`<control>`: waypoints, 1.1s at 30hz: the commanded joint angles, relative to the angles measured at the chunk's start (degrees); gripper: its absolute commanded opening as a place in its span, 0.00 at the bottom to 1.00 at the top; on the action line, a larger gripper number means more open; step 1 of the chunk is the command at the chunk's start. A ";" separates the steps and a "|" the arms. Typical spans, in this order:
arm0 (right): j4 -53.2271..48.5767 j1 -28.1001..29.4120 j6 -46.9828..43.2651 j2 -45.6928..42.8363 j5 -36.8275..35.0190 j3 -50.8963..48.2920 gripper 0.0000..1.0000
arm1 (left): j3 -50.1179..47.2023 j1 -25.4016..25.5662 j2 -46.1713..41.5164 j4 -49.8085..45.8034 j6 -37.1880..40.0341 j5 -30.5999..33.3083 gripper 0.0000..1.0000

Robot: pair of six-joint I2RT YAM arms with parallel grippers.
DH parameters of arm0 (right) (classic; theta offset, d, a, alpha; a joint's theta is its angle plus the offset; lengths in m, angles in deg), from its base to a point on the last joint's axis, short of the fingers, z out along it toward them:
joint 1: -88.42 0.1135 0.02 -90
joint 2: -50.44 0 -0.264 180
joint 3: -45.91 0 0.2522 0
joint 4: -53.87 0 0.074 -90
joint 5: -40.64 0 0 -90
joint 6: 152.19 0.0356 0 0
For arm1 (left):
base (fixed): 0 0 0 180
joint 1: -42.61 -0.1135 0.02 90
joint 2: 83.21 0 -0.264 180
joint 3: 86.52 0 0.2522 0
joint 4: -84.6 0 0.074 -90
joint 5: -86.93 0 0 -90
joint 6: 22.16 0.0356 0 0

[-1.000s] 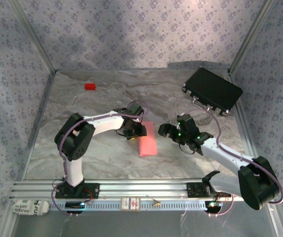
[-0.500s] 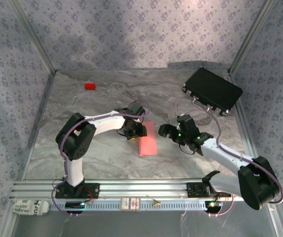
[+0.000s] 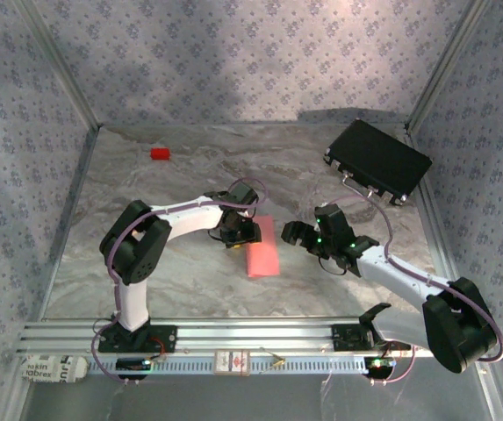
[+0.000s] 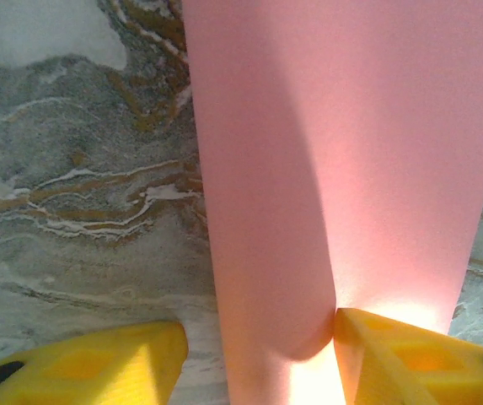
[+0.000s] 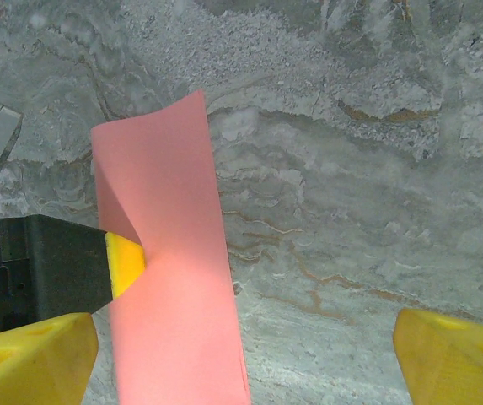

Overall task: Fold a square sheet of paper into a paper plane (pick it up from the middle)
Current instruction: First fold the square sheet of paper in half at the center of the table, then hold the square sheet of paper at the center of the table.

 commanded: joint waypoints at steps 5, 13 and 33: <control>-0.22 0.27 0.08 -0.52 -0.35 -0.74 0.91 | -3.60 -0.07 7.34 -0.63 0.43 4.91 0.54; 0.03 0.35 0.02 0.41 0.19 -0.44 0.91 | -3.49 -0.13 7.60 -0.22 0.19 4.33 0.55; 1.58 0.48 -0.43 2.44 2.12 0.02 0.82 | -3.72 0.00 8.04 0.04 0.73 3.94 0.56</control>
